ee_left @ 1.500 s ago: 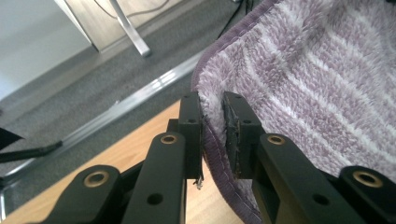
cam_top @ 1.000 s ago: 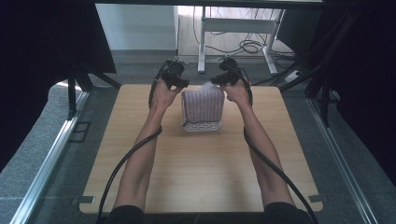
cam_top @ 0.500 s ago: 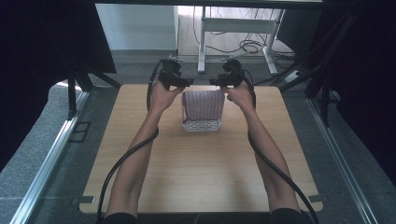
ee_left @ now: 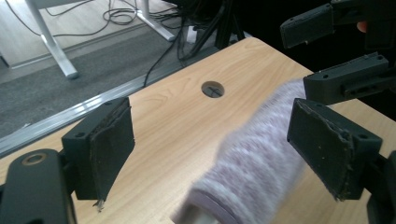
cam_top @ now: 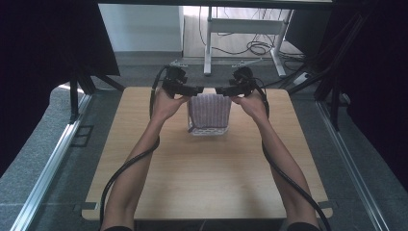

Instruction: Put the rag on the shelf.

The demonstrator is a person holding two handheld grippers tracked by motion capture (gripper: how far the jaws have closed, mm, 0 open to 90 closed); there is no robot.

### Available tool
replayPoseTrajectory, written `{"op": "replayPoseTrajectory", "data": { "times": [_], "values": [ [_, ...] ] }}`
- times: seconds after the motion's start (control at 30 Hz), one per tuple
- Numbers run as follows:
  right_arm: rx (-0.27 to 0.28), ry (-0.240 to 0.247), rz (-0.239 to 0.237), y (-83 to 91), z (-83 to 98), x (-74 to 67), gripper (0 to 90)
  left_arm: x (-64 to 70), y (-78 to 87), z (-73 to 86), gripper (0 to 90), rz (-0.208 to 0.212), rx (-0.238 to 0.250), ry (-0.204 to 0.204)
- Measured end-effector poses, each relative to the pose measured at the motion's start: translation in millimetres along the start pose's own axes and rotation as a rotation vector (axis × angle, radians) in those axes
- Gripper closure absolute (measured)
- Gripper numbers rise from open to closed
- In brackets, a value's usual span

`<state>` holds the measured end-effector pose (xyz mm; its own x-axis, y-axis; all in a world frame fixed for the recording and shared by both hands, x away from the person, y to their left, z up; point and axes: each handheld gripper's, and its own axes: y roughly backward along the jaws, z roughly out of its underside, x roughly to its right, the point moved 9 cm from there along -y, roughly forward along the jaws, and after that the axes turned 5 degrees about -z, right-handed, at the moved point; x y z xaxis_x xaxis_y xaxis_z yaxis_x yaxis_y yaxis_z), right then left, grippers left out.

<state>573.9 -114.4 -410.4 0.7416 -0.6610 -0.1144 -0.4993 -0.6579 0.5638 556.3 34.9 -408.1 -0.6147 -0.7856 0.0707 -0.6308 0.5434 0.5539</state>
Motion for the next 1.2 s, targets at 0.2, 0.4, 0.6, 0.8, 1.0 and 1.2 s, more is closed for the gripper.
{"op": "replayPoseTrajectory", "data": {
  "times": [0.2,0.4,0.6,0.8,1.0,1.2],
  "values": [
    [0.008,0.008,-0.011,7.5,8.1,-7.4,18.1,7.0,6.0,8.8,13.2,0.015,0.008,-0.021],
    [-0.005,0.022,-0.02,12.7,19.4,-14.4,15.6,7.9,12.4,19.9,13.2,0.018,0.011,-0.034],
    [-0.001,0.022,-0.032,18.8,29.7,-19.0,14.5,9.8,19.4,31.5,13.1,0.011,0.014,-0.059],
    [-0.011,0.031,-0.029,23.7,41.1,-23.4,14.1,15.6,24.1,42.5,12.4,0.016,0.009,-0.063],
    [-0.024,0.051,-0.03,28.9,53.7,-30.0,13.7,23.6,29.9,55.7,11.7,0.015,-0.001,-0.082],
    [-0.041,0.061,-0.034,31.4,71.0,-36.0,13.4,30.4,35.7,71.0,11.6,0.02,-0.008,-0.098]
  ]
}}
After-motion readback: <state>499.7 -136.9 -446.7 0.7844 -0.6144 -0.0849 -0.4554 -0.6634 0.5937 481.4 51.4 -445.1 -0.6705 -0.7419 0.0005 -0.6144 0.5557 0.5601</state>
